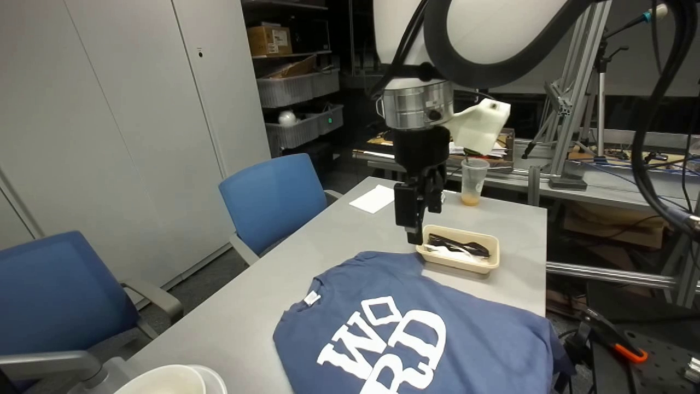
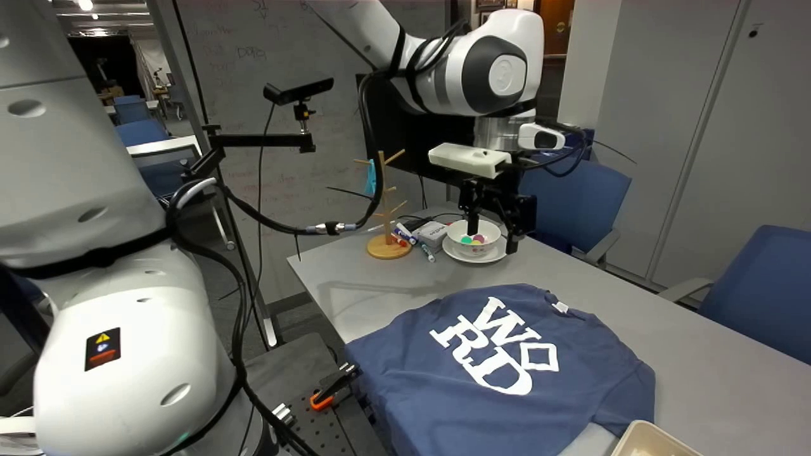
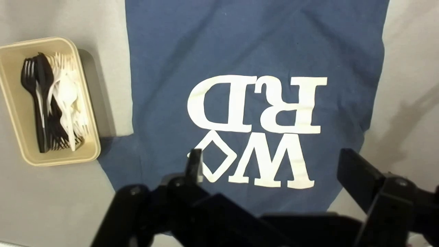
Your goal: Fold the T-shit on the table
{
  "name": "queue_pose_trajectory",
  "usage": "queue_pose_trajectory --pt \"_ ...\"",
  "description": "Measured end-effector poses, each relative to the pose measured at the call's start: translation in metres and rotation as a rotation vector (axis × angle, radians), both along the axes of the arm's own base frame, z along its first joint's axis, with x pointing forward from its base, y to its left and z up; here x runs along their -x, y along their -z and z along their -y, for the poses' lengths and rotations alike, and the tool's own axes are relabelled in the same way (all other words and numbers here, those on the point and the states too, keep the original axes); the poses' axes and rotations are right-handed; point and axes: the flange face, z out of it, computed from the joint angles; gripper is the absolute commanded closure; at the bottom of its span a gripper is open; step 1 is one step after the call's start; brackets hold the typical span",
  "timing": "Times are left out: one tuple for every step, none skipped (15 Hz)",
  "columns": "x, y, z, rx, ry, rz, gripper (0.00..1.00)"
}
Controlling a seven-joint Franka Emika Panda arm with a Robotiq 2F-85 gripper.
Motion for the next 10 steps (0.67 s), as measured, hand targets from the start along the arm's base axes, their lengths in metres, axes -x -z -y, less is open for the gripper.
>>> queue_pose_trajectory --pt "0.0 -0.001 0.0 0.0 0.0 0.002 0.0" --pt "0.0 -0.001 0.0 0.0 0.0 0.002 0.0" --pt "0.0 0.0 0.0 0.0 0.0 -0.001 0.0" --pt "-0.001 0.003 0.0 -0.001 -0.003 -0.003 0.0" --pt "-0.003 0.008 0.0 -0.002 -0.004 0.001 0.0" --pt "-0.007 0.016 -0.001 -0.006 -0.006 0.012 0.0" --pt "-0.012 0.027 -0.001 -0.011 -0.007 0.025 0.0" --pt "-0.018 0.04 -0.001 -0.016 -0.007 0.036 0.0" --pt "-0.023 0.056 -0.001 -0.021 -0.007 0.045 0.0" --pt "-0.028 0.073 0.0 -0.025 -0.007 0.049 0.0"
